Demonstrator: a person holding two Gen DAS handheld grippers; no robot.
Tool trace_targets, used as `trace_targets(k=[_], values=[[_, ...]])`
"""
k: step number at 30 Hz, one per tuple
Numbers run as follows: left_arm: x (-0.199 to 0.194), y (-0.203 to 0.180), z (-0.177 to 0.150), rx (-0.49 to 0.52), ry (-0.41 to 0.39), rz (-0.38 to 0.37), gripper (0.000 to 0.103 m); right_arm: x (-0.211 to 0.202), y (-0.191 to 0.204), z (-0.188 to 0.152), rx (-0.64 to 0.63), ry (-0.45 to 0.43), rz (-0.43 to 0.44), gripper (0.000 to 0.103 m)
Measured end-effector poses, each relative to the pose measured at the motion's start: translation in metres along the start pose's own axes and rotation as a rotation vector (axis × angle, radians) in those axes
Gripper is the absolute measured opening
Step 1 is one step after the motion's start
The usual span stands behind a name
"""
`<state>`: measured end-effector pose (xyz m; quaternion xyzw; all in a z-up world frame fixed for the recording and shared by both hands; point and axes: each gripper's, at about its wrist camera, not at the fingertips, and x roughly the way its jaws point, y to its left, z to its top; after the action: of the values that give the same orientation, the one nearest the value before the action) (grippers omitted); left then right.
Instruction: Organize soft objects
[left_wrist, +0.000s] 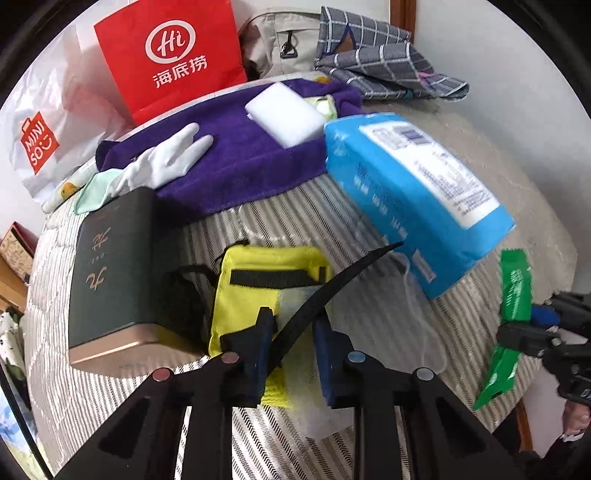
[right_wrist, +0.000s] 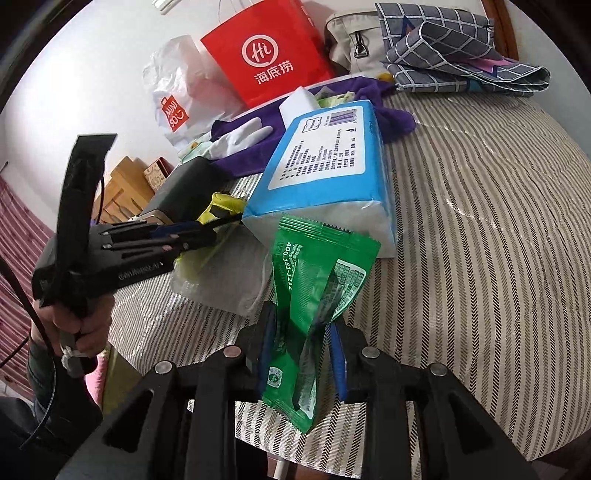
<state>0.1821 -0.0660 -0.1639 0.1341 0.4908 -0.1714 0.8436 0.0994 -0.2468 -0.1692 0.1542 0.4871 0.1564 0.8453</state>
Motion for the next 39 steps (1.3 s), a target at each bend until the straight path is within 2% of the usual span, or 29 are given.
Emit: trace_targets(k=[3, 7, 12, 21, 26, 29, 32, 39], values=[[0.009, -0.004, 0.003, 0.021, 0.017, 0.002, 0.02, 0.0, 0.0, 0.0, 0.003, 0.001, 0.004, 0.028], [0.012, -0.005, 0.004, 0.019, 0.01, -0.001, 0.015, 0.002, -0.001, 0.0, 0.004, 0.007, -0.005, 0.028], [-0.004, 0.005, 0.004, -0.04, -0.036, -0.056, 0.012, 0.005, -0.005, 0.001, 0.014, 0.015, -0.01, 0.027], [-0.025, 0.024, -0.005, -0.137, -0.079, -0.096, 0.011, 0.0, 0.011, 0.007, -0.033, 0.016, -0.038, 0.025], [-0.032, 0.034, -0.014, -0.174, -0.089, -0.093, 0.011, -0.004, 0.014, 0.009, -0.034, 0.019, -0.056, 0.025], [-0.032, 0.042, -0.024, -0.208, -0.068, -0.101, 0.011, -0.005, 0.016, 0.01, -0.037, 0.026, -0.067, 0.025], [-0.026, 0.046, -0.04, -0.229, -0.028, -0.078, 0.011, -0.003, 0.017, 0.009, -0.037, 0.037, -0.074, 0.025], [-0.012, 0.059, -0.073, -0.318, 0.026, -0.134, 0.015, 0.004, 0.017, 0.004, -0.04, 0.066, -0.082, 0.025]])
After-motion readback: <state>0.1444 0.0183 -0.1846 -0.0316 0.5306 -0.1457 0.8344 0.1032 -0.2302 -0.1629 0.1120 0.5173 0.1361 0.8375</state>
